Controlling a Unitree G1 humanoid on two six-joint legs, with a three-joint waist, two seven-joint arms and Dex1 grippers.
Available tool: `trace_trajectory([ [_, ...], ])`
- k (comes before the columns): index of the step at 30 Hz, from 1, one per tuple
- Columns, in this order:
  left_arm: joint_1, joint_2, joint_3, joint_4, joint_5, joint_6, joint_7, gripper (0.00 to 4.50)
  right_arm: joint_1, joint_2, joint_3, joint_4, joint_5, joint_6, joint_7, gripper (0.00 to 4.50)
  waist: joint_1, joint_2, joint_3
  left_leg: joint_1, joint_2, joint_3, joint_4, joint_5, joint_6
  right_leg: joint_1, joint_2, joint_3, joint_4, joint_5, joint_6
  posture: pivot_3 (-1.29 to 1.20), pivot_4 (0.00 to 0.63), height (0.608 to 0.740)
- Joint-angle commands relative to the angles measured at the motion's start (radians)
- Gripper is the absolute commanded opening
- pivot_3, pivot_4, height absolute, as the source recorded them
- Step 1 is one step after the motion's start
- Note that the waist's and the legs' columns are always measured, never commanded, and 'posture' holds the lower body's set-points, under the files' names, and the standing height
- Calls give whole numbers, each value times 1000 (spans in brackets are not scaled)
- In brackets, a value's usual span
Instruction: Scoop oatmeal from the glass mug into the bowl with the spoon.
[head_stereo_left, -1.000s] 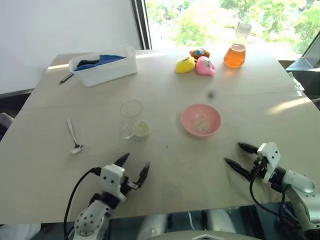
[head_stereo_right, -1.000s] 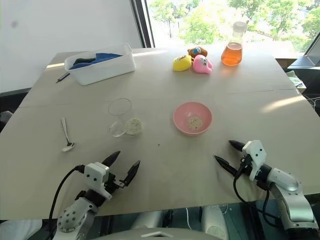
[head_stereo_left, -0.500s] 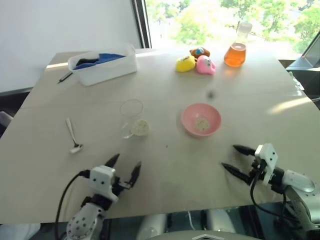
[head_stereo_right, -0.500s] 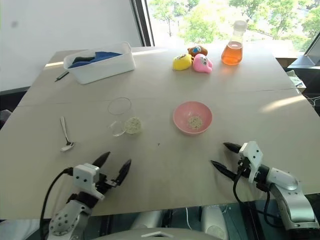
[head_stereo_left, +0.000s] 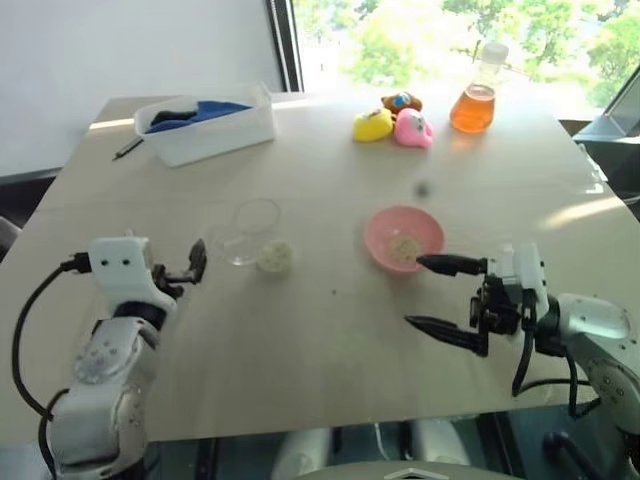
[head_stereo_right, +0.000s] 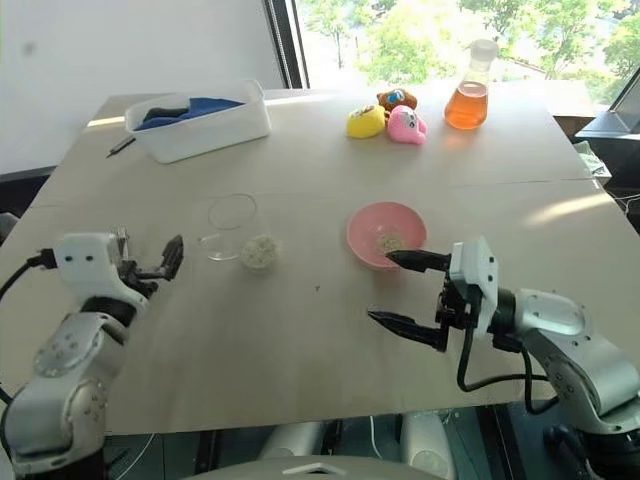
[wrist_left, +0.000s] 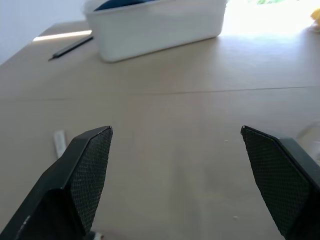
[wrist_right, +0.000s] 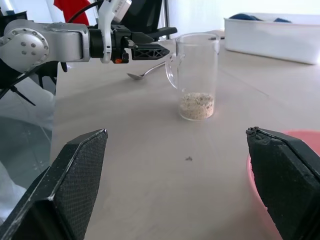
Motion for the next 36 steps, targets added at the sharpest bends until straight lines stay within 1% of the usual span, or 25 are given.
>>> trace_trajectory([
  [1,-29,18,42,-38,-12,69,20,4371,-12,5,0,-33,18,5,-11,4500,0,-1,0,0,0,0,0,0,0,0,0,0,0,0,0,0,150,740],
  [5,-6,2,52,-67,-18,82,4,4371,-11,9,3,-30,8,-2,-13,4500,-3,-1,0,-1,0,1,0,0,0,-1,-1,1,0,0,0,0,150,740],
  [7,-2,3,81,-48,-12,89,13,4371,-10,11,3,-31,8,-3,-18,4500,-2,-1,1,-1,0,1,0,0,-1,-1,0,1,0,0,0,0,150,740],
  [10,-30,38,104,29,5,119,15,4371,-12,12,2,-31,7,-5,-18,4500,-1,-1,1,0,1,0,0,1,-1,-1,0,1,1,0,0,0,150,740],
  [13,-91,85,58,139,34,165,9,4371,-27,19,4,-34,15,-1,-24,4500,0,-1,1,0,0,-1,0,1,-2,-1,0,0,1,0,0,0,150,740],
  [15,-134,92,38,195,43,185,10,4371,-31,20,9,-36,13,-2,-25,4500,1,-1,1,0,0,-1,0,1,-2,-1,0,0,1,0,0,0,150,740],
  [19,-233,95,38,325,61,228,31,4371,-39,26,11,-47,13,4,-39,4500,-1,-3,2,-1,0,-1,0,1,-2,-2,0,0,1,0,0,0,150,740],
  [22,-275,88,54,385,80,260,62,4371,-40,25,6,-55,15,6,-46,4500,-5,-4,2,-1,0,-1,-1,1,-3,-3,0,1,1,0,0,0,150,740],
  [25,-289,78,69,392,82,257,69,4371,-43,21,-1,-60,20,9,-51,4500,-5,-5,3,-2,0,0,-1,1,-3,-4,0,1,1,0,0,0,150,740],
  [28,-285,60,92,385,90,260,98,4371,-50,17,-6,-68,31,18,-56,4500,-2,-5,3,-2,0,0,-1,1,-3,-4,-1,1,1,0,0,0,150,740],
  [34,-278,8,134,409,60,331,99,4371,-72,13,7,-74,49,35,-50,4500,-2,-5,3,-2,0,0,-1,2,-3,-4,-1,1,1,0,0,0,150,740],
  [36,-277,3,130,420,57,342,90,4371,-81,12,9,-70,51,38,-46,4500,-2,-5,3,-1,0,0,-1,2,-3,-4,-1,1,1,0,0,0,150,740],
])
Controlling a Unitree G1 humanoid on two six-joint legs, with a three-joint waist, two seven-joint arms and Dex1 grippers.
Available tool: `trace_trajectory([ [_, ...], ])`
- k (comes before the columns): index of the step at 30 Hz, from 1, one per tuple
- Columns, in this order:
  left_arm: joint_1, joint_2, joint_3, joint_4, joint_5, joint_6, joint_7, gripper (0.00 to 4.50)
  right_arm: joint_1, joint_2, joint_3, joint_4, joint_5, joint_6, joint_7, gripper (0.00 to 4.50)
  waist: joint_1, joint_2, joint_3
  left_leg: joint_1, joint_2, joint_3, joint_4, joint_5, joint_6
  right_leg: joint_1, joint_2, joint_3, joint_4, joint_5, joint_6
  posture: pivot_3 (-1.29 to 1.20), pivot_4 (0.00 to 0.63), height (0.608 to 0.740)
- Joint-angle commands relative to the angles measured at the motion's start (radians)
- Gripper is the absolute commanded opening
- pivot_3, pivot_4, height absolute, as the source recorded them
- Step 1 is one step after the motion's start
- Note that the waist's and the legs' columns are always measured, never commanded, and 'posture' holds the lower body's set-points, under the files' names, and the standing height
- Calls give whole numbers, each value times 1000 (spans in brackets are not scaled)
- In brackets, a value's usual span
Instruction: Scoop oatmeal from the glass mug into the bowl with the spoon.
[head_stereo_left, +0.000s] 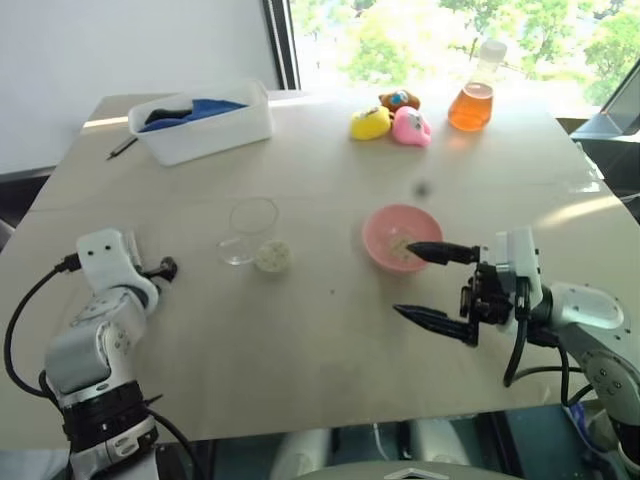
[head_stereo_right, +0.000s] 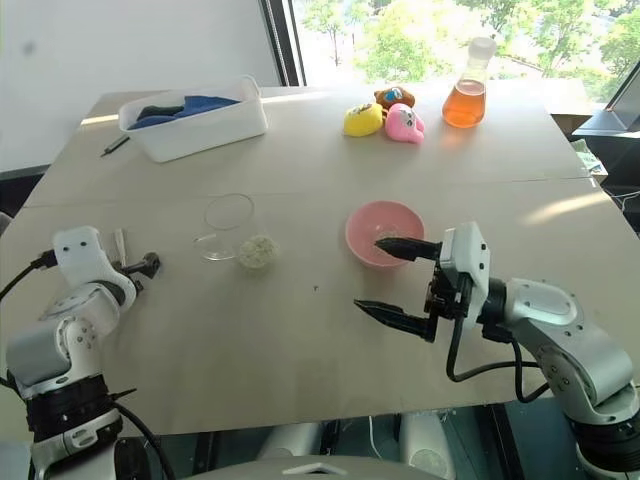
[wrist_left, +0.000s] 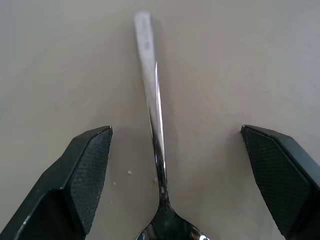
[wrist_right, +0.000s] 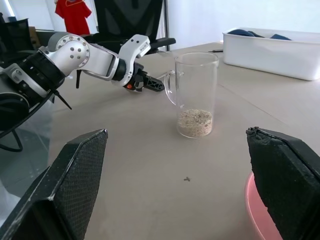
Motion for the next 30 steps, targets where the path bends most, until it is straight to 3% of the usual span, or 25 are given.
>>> trace_trajectory([
  [1,10,-10,2,21,-2,41,-8,4371,-24,-8,-9,-33,23,0,9,4500,0,0,0,0,0,0,0,0,0,0,0,0,0,0,0,0,150,740],
  [7,-6,-20,19,63,-8,68,-12,4371,-36,-12,-12,-27,28,3,19,4500,1,4,-2,1,0,0,0,0,0,1,0,0,1,0,0,0,150,740],
  [8,-2,-23,24,57,-8,73,-11,3799,-36,-13,-14,-27,29,4,20,4500,0,5,-3,1,0,0,0,0,0,1,0,0,1,0,0,0,150,740],
  [10,25,-32,32,34,-7,88,-12,3154,-34,-15,-17,-27,27,2,20,4500,0,5,-3,1,0,1,0,0,0,1,0,1,1,0,0,0,150,740],
  [16,84,-74,67,-25,-10,113,-7,313,-30,-18,-15,-27,25,-1,23,4500,-1,9,-6,2,0,1,0,0,0,0,0,2,1,0,0,0,150,740],
  [17,95,-79,70,-37,-10,116,-9,49,-30,-18,-15,-26,25,-1,24,4500,0,10,-6,2,0,1,0,0,0,1,0,2,1,0,0,0,150,740],
  [24,174,-134,96,-157,-10,137,0,49,-36,-19,-4,-10,28,-2,55,4500,-3,13,-8,2,0,3,0,0,0,1,0,3,1,0,0,0,150,740],
  [30,388,-155,-21,-339,13,-45,-106,49,-40,-22,8,25,10,-13,100,4500,-9,13,-8,2,0,3,-1,0,0,0,-1,4,1,0,0,0,150,740],
])
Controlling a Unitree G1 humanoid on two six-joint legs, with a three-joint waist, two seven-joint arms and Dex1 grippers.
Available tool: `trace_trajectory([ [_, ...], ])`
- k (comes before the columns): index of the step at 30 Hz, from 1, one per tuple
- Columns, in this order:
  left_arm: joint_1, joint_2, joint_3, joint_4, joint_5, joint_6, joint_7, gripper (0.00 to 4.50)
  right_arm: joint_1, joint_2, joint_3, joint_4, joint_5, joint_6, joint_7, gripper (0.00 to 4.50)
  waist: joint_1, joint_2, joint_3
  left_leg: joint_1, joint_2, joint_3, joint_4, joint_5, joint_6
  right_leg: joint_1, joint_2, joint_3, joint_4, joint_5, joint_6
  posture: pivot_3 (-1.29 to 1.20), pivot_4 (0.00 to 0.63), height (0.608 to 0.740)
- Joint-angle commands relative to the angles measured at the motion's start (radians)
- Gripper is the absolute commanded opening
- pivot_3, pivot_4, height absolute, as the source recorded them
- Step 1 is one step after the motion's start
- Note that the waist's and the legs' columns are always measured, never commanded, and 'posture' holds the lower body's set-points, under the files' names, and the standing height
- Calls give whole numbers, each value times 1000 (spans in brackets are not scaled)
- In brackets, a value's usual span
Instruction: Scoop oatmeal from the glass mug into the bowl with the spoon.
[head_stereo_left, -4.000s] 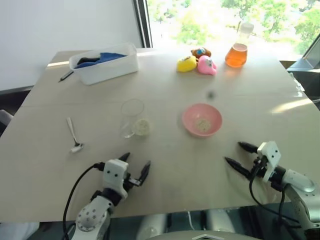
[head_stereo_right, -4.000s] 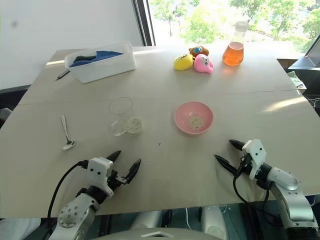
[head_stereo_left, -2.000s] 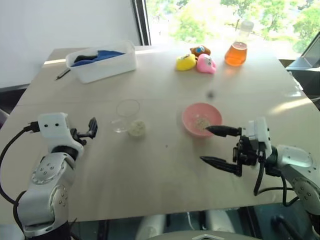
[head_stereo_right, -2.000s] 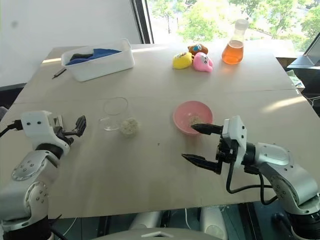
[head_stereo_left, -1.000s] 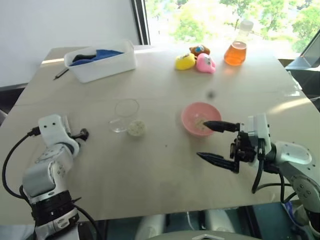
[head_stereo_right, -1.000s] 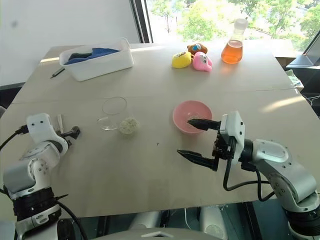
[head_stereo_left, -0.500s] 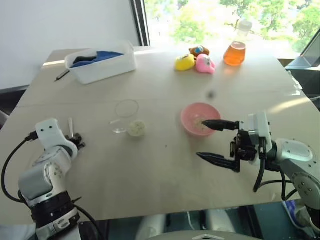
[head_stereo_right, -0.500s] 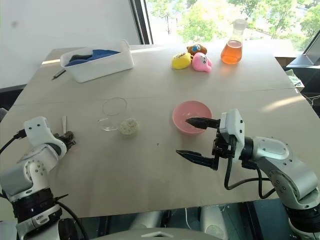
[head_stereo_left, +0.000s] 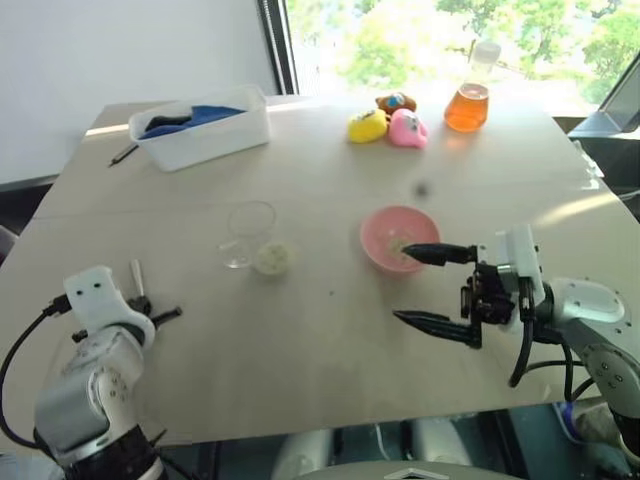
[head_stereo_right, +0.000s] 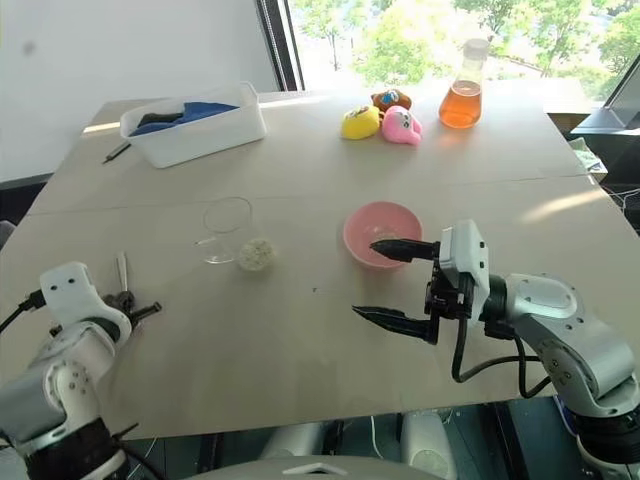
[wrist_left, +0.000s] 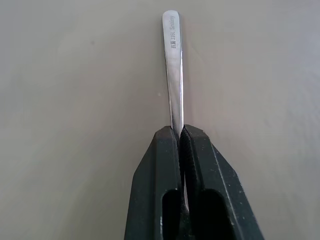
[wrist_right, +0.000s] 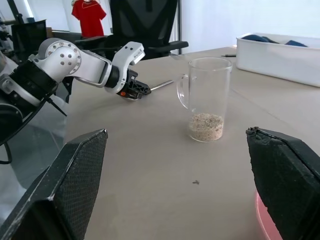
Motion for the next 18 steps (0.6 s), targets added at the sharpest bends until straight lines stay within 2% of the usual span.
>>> trace_trajectory([
  [1,146,-16,-80,-63,17,-71,-65,49,-8,-8,2,7,-3,-21,34,4500,-2,0,0,0,0,0,-1,0,0,0,-2,1,-1,0,0,0,150,740],
  [5,315,-105,-48,-159,-80,-202,-177,49,0,-4,13,28,-16,-31,58,4500,1,2,-1,0,1,1,-1,0,0,0,-4,1,-1,0,0,0,150,740],
  [7,418,-111,-68,-200,-92,-313,-275,49,4,-1,16,33,-22,-34,66,4500,2,1,-1,0,1,0,-1,0,0,0,-5,1,-2,0,0,0,150,740],
  [11,577,-158,-93,-258,-151,-416,-367,49,11,-6,19,40,-27,-17,62,4500,7,0,0,-1,1,0,-1,-1,2,1,-5,1,-3,0,0,0,150,740],
  [15,707,-108,-223,-271,-116,-564,-538,49,16,-28,27,27,-22,75,-1,4500,11,-4,2,-2,1,-1,-1,-3,5,2,-5,-1,-4,0,0,0,150,740],
  [18,692,-26,-315,-268,-34,-682,-597,49,34,-79,65,8,-65,134,-23,4500,14,-5,3,-4,0,-2,-1,-3,6,2,-6,-3,-5,-2,-4,0,150,740],
])
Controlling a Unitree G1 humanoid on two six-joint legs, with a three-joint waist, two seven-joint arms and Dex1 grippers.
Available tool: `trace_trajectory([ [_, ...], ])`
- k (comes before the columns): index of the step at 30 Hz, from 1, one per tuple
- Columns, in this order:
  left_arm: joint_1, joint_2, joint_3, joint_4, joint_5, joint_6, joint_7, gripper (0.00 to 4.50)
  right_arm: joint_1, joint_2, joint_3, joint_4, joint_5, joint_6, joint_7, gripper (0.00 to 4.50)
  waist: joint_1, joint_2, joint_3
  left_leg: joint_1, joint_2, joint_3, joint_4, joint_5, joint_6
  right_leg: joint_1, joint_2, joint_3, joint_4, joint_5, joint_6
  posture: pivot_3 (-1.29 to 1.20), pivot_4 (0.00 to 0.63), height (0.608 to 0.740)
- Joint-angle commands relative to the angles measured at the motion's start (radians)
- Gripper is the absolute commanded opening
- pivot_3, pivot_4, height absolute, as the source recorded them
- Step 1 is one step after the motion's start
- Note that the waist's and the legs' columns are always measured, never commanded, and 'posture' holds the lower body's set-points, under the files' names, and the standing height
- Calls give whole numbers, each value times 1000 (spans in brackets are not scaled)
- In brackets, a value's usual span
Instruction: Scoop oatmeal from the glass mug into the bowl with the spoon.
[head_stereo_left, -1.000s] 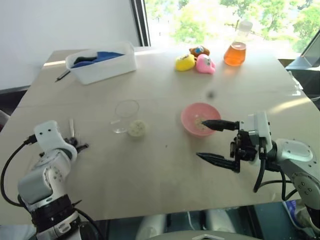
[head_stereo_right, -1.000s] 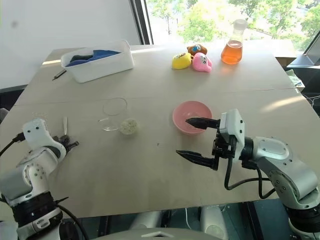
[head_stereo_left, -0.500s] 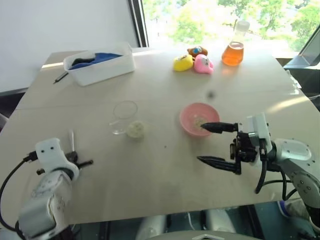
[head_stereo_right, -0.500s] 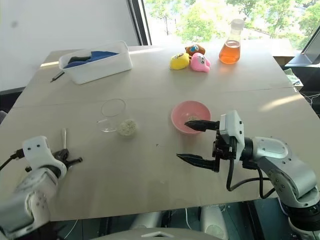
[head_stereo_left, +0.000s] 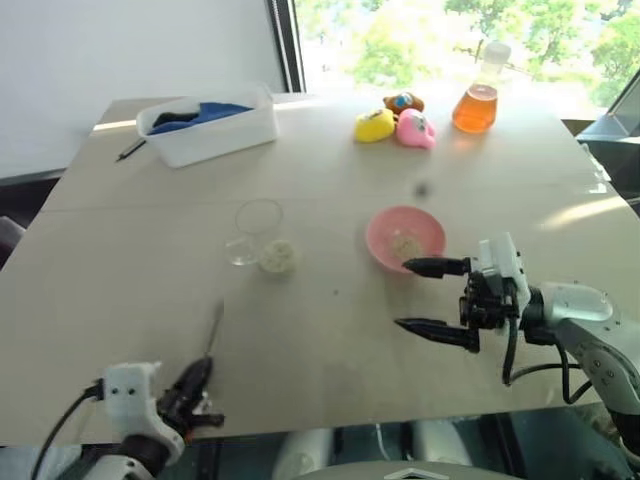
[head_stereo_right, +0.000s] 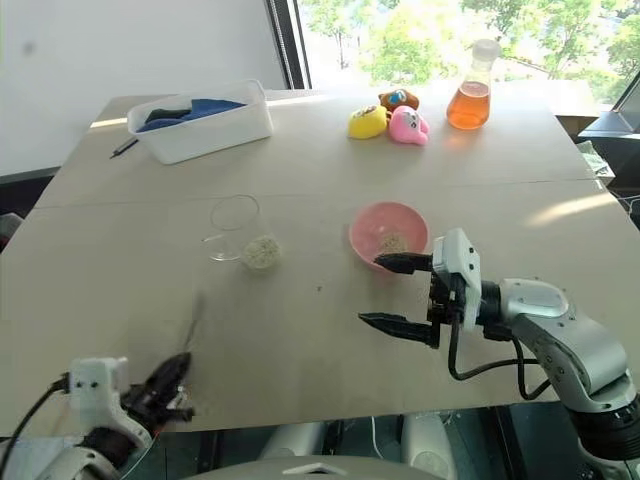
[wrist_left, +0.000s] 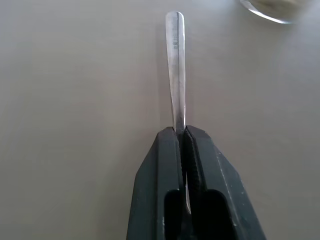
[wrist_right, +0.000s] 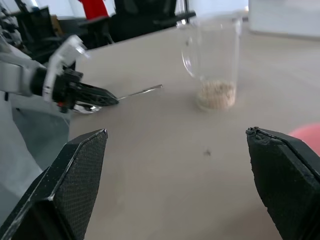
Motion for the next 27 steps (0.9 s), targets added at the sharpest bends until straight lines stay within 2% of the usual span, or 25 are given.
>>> trace_trajectory([
  [1,-54,93,-101,-15,89,-143,-84,49,21,-34,22,-61,-17,81,-58,4500,0,-2,1,0,0,-1,0,0,0,0,0,-1,0,0,0,0,150,740],
  [6,-223,203,-226,47,184,-249,-131,49,0,20,30,-87,46,210,-187,4500,-5,-2,1,0,1,-1,0,1,-1,0,5,-2,0,2,3,0,150,740],
  [11,-366,227,-329,127,206,-326,-160,49,-103,247,-11,-20,282,455,-464,4500,-14,-3,3,0,1,-1,-1,2,-4,-1,6,-1,1,2,3,0,150,740],
  [15,-413,225,-417,163,258,-403,-160,49,-194,420,-41,96,409,549,-643,4500,-18,-2,3,-1,0,0,-1,2,-4,-3,6,0,1,2,3,0,150,740],
  [17,-431,216,-426,171,262,-402,-138,49,-215,472,-51,104,448,565,-698,4500,-17,-2,3,-5,0,0,-1,2,-4,-7,6,0,3,2,3,0,150,740],
  [21,-448,219,-432,183,283,-440,-121,49,-235,519,-42,110,487,590,-775,4500,-25,-2,3,-14,0,0,1,3,-5,-17,6,0,6,2,3,0,150,740],
  [27,-447,220,-424,187,268,-458,-112,49,-247,550,-24,123,495,592,-813,4500,-33,-2,3,-14,0,0,1,3,-5,-18,7,0,7,2,3,0,150,740],
])
